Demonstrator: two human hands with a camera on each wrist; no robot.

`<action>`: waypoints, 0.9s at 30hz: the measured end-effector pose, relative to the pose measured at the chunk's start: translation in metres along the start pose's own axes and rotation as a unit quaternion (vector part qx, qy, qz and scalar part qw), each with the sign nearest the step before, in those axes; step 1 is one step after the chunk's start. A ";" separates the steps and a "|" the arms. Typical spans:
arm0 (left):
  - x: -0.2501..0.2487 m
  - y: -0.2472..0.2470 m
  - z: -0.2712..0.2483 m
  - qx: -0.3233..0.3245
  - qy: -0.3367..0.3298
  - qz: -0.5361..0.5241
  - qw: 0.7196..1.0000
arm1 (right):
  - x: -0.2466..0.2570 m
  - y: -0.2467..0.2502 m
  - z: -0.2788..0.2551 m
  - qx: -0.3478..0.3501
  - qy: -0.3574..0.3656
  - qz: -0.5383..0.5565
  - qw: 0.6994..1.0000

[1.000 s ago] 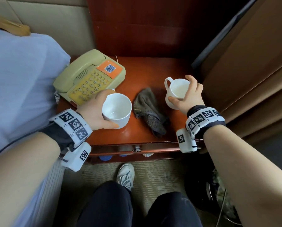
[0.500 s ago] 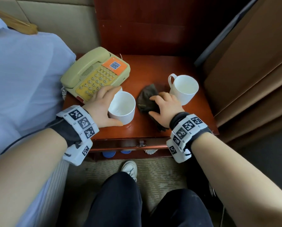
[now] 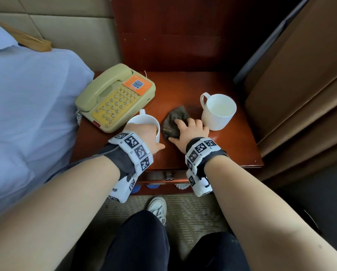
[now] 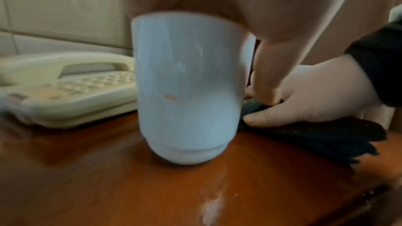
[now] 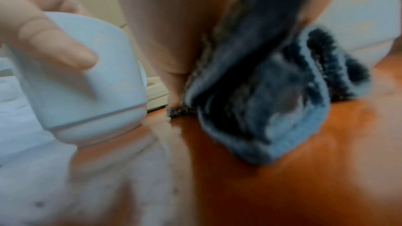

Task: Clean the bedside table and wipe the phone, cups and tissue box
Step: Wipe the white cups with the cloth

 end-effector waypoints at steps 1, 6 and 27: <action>0.000 -0.004 0.003 0.025 0.018 -0.021 0.999 | 0.000 0.000 0.001 -0.014 0.004 -0.006 1.000; 0.017 0.006 -0.006 -0.018 0.009 -0.264 0.964 | -0.013 0.012 0.000 0.006 0.037 0.099 0.994; 0.021 -0.041 -0.027 0.008 -0.086 -0.518 0.851 | 0.009 0.028 -0.056 -0.121 0.298 0.155 0.934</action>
Point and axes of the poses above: each hand's wrist, its own z-axis towards the middle knuckle, its own y-axis out of the back of the hand, x = y × z, the point moved 3 cm from there along z, towards the middle knuckle, and after that the axes turned 1 degree about -x, right-handed, at the moved point
